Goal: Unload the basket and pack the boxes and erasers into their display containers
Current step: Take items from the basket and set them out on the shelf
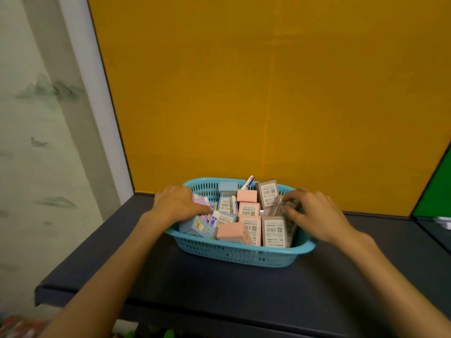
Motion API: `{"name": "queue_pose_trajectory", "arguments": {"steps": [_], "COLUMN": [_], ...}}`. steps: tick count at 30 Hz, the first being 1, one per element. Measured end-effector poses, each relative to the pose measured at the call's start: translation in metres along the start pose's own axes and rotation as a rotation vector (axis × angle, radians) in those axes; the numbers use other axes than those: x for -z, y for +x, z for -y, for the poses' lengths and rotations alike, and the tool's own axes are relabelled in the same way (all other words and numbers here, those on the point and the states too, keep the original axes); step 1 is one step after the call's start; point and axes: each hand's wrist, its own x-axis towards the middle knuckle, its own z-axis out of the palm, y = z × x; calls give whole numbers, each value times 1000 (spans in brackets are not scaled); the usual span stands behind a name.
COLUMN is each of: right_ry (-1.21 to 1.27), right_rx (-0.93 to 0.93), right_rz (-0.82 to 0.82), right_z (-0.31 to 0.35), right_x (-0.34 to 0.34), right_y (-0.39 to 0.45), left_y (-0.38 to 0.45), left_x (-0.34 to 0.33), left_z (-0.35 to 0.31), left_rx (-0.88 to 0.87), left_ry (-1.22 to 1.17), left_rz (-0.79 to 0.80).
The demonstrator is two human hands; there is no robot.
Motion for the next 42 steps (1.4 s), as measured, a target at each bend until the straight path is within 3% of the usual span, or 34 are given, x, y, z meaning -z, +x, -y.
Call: {"name": "queue_pose_trajectory", "arguments": {"steps": [8, 17, 20, 32, 42], "right_ry": [-31, -64, -34, -142, -198], "right_rx": [-28, -6, 40, 91, 67], "right_rz": [0, 18, 32, 161, 127], "right_z": [13, 23, 35, 93, 111], "right_x": [-1, -6, -11, -46, -60], "right_y": [2, 13, 22, 67, 79], "left_y": [2, -1, -6, -25, -32], "left_x": [0, 23, 30, 28, 29], "left_z": [1, 3, 7, 40, 49], "left_rx": [-70, -98, -55, -80, -60], "left_ry": [-249, -1147, -1340, -1452, -1502], "left_rz": [-137, -134, -146, -101, -73]}}
